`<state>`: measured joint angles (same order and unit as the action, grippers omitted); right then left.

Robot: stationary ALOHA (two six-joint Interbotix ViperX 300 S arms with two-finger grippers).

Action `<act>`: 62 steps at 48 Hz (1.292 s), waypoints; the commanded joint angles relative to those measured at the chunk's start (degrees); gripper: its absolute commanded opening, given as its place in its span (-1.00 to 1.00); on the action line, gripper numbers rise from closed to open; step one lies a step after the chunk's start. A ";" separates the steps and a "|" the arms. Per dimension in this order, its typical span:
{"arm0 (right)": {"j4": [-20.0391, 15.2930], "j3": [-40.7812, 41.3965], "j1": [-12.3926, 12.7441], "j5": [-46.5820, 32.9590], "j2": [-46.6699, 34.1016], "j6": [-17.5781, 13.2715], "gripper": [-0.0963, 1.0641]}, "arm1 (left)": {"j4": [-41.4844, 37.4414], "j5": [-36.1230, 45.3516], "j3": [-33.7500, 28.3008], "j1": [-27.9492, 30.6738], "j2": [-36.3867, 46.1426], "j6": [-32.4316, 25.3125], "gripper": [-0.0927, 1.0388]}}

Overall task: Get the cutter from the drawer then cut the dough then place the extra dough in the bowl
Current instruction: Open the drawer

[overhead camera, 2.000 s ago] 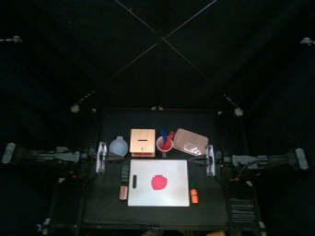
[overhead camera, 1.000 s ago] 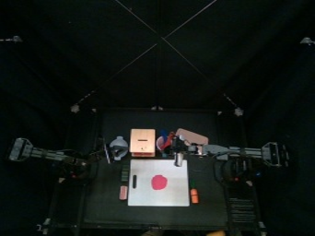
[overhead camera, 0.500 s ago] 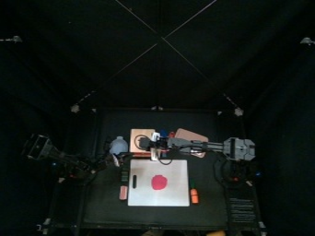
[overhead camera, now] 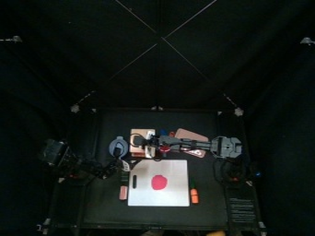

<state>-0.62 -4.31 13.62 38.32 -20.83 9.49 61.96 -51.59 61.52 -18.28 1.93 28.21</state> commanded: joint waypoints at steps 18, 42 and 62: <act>-0.09 0.09 -0.18 2.20 0.44 -0.18 -0.80 | 0.18 8.35 -2.29 3.08 0.09 0.00 -0.09; -0.09 0.44 -0.44 2.20 0.09 -0.26 -0.80 | 5.10 8.96 -3.34 8.26 0.00 -0.53 0.58; -0.09 0.44 -0.62 2.20 -0.18 -0.26 -0.80 | 4.31 11.60 -5.10 10.72 -4.75 -3.87 0.61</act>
<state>-0.62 -3.96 13.18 40.25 -21.09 9.32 66.71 -39.90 58.36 -7.82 -1.41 24.52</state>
